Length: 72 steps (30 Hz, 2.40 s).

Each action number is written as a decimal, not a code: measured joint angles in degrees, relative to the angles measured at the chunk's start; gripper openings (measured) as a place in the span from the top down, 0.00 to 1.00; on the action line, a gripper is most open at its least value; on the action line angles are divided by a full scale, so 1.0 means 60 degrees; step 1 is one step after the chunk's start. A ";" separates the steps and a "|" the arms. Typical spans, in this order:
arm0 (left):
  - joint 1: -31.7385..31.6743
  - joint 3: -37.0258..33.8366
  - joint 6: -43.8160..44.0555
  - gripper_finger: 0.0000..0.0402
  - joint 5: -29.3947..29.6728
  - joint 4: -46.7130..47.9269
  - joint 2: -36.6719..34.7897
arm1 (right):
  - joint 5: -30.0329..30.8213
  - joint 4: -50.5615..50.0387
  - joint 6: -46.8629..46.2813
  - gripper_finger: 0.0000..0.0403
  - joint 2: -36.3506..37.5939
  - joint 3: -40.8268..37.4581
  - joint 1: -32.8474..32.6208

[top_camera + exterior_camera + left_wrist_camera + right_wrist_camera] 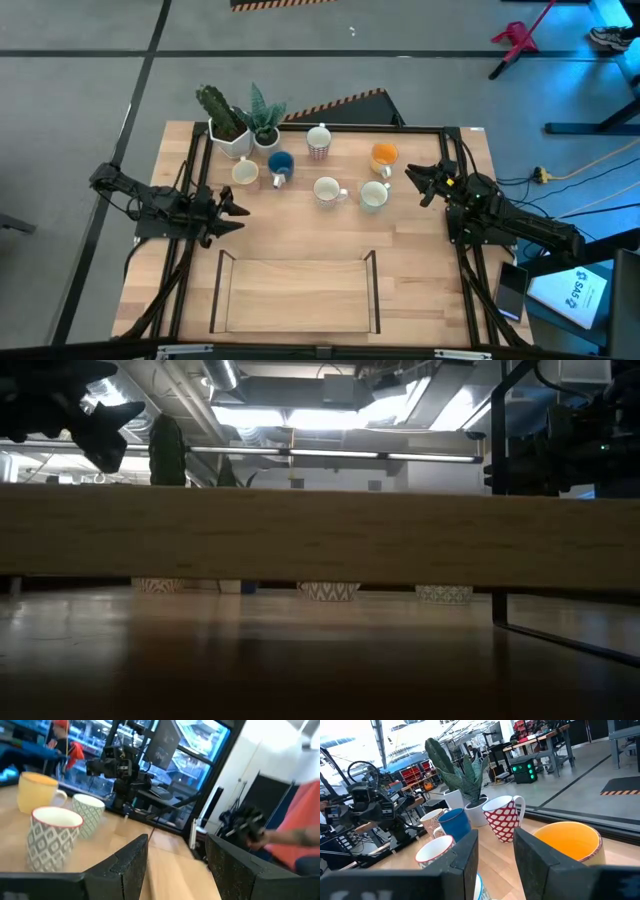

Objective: Place coffee mugs
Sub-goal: Put the yellow patterned mug on the shelf

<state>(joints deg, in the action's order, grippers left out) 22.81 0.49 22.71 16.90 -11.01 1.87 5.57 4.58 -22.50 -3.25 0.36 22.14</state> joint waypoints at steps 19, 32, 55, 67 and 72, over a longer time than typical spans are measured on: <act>-0.0004 0.2603 0.1673 0.52 0.2306 -0.0164 0.1006 | -0.1185 0.0000 -0.0225 0.73 0.0000 0.0000 -0.0002; -0.0940 0.9449 0.2010 0.52 0.2823 0.9130 0.6749 | -0.1288 -0.0004 0.0284 0.73 0.0000 0.0004 0.0002; -0.7572 0.7407 -0.3175 0.52 -0.2347 1.0352 0.9013 | -0.1369 -0.0022 0.0590 0.73 0.0000 0.0004 0.0002; -0.8240 0.6750 -0.4209 0.56 -0.2490 0.9640 1.0283 | -0.1787 -0.0033 0.0590 0.73 0.0000 0.0004 0.0000; -0.8240 0.6750 -0.4087 0.73 -0.2498 0.9683 1.1204 | -0.1794 -0.0033 0.0590 0.73 0.0000 0.0004 0.0000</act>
<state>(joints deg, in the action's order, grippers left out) -26.63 40.99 -1.82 1.91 47.09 69.09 -5.19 4.38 -18.96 -3.25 0.38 22.14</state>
